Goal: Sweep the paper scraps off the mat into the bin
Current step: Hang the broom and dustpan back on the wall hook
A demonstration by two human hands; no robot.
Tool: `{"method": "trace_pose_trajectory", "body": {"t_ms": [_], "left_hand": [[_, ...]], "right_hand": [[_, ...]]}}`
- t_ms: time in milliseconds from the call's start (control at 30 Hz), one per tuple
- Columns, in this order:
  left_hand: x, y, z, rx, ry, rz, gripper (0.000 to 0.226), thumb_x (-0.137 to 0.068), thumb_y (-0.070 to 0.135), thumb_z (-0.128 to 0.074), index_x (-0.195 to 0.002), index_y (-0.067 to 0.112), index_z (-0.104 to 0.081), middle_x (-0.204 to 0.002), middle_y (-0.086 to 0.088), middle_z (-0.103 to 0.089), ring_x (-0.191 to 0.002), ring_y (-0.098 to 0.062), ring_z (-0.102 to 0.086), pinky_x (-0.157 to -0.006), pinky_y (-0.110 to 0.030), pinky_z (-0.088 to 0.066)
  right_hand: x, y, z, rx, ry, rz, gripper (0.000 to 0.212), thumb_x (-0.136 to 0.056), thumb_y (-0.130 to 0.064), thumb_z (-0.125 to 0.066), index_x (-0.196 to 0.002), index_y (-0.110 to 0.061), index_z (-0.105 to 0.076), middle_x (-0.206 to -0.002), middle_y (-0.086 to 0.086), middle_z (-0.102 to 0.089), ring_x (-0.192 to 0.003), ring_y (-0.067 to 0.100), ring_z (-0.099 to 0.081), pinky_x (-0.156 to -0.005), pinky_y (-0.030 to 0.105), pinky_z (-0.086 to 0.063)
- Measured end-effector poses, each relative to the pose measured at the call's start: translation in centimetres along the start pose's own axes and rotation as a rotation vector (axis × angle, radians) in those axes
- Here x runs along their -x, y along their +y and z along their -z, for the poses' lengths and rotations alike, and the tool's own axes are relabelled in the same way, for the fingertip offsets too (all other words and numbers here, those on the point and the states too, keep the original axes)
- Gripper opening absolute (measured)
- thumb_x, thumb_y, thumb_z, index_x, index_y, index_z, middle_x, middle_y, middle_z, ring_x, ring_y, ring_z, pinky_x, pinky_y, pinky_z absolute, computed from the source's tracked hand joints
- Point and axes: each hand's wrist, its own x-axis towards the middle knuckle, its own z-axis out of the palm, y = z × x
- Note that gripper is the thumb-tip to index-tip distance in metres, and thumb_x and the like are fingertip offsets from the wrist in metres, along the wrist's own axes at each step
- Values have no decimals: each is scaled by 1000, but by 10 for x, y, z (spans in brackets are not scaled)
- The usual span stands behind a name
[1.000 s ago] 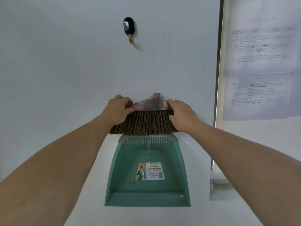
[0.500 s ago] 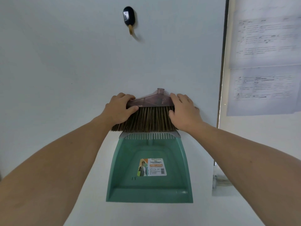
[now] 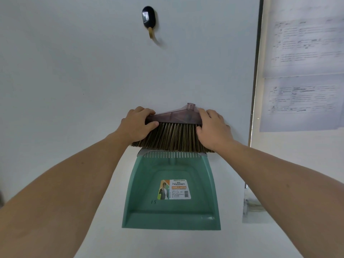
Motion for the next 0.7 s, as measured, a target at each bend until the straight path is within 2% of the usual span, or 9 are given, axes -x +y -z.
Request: {"method": "trace_pose_trajectory", "body": {"t_ms": [300, 700], "left_hand": [[3, 3, 1, -32, 14, 6, 48, -93, 43, -56, -137, 23, -51, -136, -6, -50, -126, -29, -41, -104, -53, -37], [9, 11, 3, -31, 67, 85, 50, -95, 44, -51, -139, 22, -48, -143, -3, -45, -132, -28, -38, -106, -51, -35]], "right_hand": [[1, 1, 1, -22, 6, -84, 53, -96, -22, -44, -146, -20, -29, -144, 8, -35, -132, 30, -31, -97, 51, -41], [8, -3, 6, 41, -20, -83, 47, -97, -38, -38, -141, -20, -34, -143, 6, -36, -134, 28, -31, -97, 55, -38]]}}
